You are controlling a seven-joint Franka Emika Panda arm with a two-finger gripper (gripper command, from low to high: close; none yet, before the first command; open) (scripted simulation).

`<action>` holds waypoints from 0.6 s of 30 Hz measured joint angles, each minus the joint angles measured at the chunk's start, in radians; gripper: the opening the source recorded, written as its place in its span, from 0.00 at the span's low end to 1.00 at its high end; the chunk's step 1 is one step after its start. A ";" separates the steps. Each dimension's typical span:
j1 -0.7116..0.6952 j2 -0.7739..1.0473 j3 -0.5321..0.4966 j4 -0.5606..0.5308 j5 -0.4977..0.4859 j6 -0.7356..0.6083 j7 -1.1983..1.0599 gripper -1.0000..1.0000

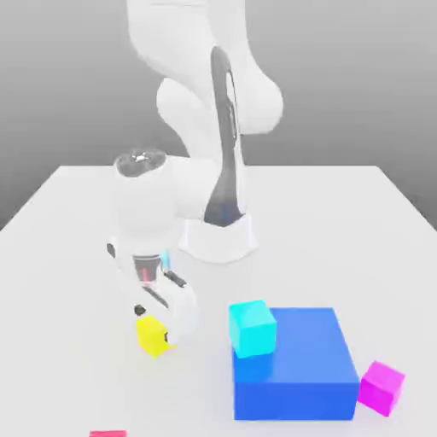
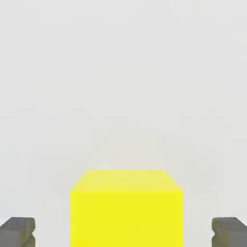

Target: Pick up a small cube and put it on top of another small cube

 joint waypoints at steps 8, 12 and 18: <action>0.000 -0.043 -0.001 -0.008 -0.008 -0.034 0.006 0.00; -0.004 -0.182 -0.001 -0.033 -0.021 -0.147 0.016 0.00; -0.001 -0.218 0.002 0.072 -0.026 -0.289 -0.007 0.00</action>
